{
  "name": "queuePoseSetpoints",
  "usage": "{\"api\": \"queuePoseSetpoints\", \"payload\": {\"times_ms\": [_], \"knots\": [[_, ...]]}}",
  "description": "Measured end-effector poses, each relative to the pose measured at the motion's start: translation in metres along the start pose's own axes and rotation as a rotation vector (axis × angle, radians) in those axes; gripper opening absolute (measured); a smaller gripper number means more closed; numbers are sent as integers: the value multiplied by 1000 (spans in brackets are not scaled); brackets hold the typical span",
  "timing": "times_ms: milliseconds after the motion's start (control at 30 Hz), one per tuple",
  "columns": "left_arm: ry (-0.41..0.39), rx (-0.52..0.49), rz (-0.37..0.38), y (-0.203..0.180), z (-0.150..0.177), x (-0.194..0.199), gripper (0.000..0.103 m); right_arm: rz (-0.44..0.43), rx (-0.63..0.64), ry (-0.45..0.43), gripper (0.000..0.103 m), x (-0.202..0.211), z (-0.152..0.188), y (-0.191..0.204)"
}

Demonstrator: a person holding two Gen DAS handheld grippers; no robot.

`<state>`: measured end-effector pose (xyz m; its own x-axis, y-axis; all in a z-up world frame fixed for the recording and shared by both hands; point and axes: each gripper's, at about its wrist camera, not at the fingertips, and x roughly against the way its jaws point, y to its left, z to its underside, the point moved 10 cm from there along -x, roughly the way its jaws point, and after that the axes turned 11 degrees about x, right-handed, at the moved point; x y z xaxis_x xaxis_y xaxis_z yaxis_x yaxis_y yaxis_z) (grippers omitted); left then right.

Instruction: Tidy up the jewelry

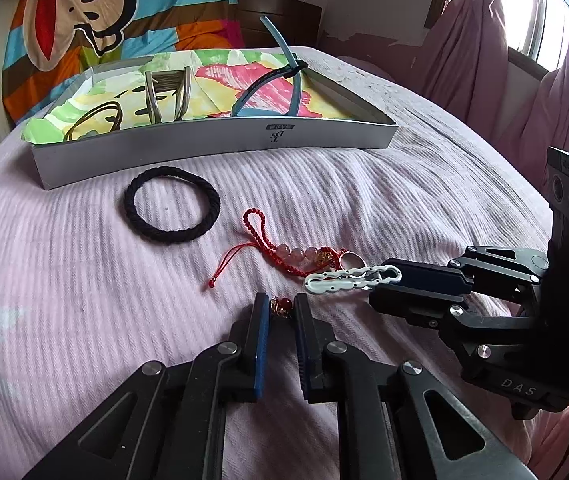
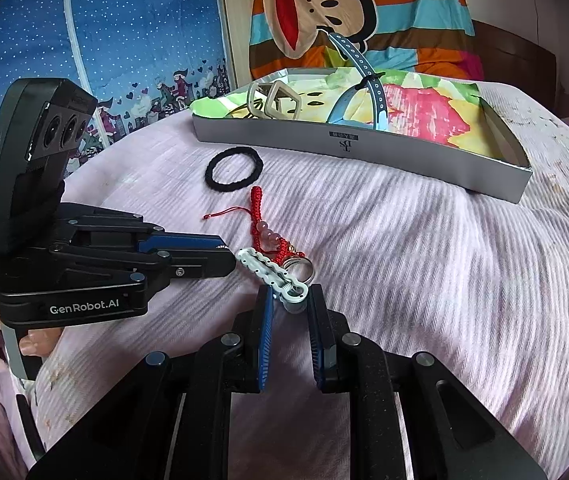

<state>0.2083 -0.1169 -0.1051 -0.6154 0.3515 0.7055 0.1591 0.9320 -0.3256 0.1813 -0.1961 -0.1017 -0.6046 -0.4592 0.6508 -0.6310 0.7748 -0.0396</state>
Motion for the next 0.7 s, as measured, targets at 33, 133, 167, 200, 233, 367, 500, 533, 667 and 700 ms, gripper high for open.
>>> {"api": "queuePoseSetpoints", "payload": {"times_ms": [33, 133, 167, 200, 233, 367, 500, 533, 667, 700], "knots": [[-7, 2, 2, 0, 0, 2, 12, 0, 2, -9, 15, 2, -1, 1], [-38, 12, 2, 2, -3, 9, 12, 7, 9, -33, 15, 8, -4, 2], [-51, 16, 1, 2, -4, 12, 12, 9, 8, -43, 15, 10, -5, 1], [-65, 20, -1, 3, -5, 15, 12, 11, 4, -53, 15, 12, -6, 1], [-80, 24, 0, 3, -7, 18, 12, 14, -2, -65, 15, 14, -8, 0], [-132, 31, -10, 4, -17, 28, 12, 38, -24, -118, 15, 22, -19, -8], [-178, 31, -19, 1, -36, 36, 12, 68, -54, -170, 15, 30, -38, -25], [-188, 32, -22, -1, -43, 37, 12, 79, -56, -179, 15, 31, -43, -30], [-235, 40, -46, -3, -73, 41, 12, 129, -95, -210, 15, 36, -60, -55], [-248, 48, -56, -2, -81, 41, 12, 145, -111, -212, 15, 36, -64, -64]]}}
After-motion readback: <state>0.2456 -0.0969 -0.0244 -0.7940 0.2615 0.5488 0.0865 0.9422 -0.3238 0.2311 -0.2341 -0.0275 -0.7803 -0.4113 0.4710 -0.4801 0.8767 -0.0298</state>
